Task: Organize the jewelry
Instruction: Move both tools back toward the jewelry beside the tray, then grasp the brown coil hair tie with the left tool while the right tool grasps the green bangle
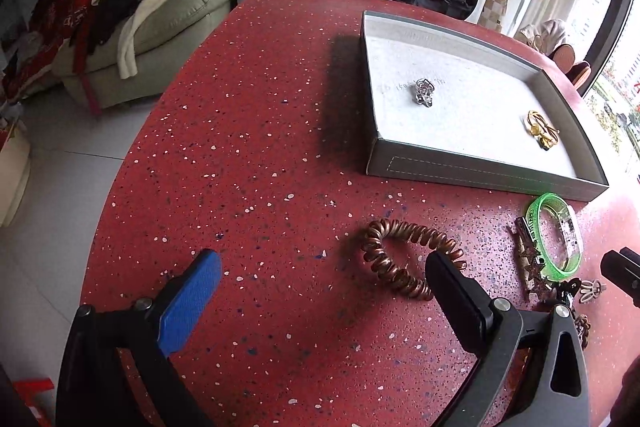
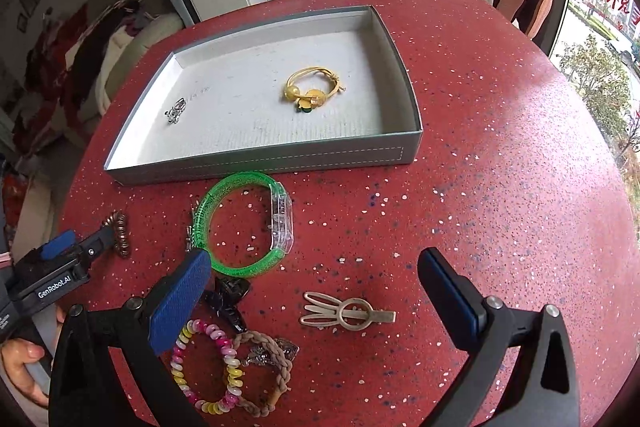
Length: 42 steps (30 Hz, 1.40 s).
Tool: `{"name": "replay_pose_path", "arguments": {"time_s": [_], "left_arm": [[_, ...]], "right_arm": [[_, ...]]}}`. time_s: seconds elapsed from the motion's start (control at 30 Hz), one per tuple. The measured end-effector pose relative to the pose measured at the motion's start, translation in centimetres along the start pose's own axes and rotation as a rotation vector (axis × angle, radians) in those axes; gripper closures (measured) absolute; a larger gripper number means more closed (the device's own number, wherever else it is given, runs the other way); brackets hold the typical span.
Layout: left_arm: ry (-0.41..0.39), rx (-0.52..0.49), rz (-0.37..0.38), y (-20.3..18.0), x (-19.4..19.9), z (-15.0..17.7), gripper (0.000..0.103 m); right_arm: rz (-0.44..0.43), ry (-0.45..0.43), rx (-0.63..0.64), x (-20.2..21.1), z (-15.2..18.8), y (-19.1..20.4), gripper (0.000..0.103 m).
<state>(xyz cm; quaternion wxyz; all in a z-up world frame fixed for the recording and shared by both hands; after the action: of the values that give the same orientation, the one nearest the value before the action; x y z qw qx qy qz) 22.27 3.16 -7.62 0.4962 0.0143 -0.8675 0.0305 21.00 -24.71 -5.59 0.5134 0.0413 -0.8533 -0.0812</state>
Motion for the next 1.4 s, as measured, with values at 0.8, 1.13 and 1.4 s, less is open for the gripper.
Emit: {"name": "replay_pose_path", "arguments": {"time_s": [0.8, 1.13, 1.4], "left_arm": [[-0.024, -0.13, 0.021, -3.1, 0.1, 0.3, 0.043], [-0.039, -0.157, 0.109, -3.2, 1.4, 0.3, 0.072], [-0.089, -0.165, 0.175, -3.5, 4.6, -0.9, 0.072]], "right_arm": [[0.084, 0.049, 0.185, -3.1, -0.1, 3.1, 0.057], [0.015, 0.019, 0.118, -2.0, -0.4, 2.2, 0.092], [-0.051, -0.035, 0.097, 1.1, -1.5, 1.3, 0.092]]}}
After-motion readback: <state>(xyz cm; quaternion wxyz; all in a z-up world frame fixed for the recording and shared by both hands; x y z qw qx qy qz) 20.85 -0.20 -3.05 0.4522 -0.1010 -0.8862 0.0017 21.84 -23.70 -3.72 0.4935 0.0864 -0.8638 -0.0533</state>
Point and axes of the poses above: each gripper's, at about its wrist camera, not at the fingertips, and x roughly against the way its jaws point, y to its left, z to its underside, the point moved 5 cm from there along -x, roughly the way its jaws point, and after that the axes turned 1 degree about -z, right-handed, at the moved point
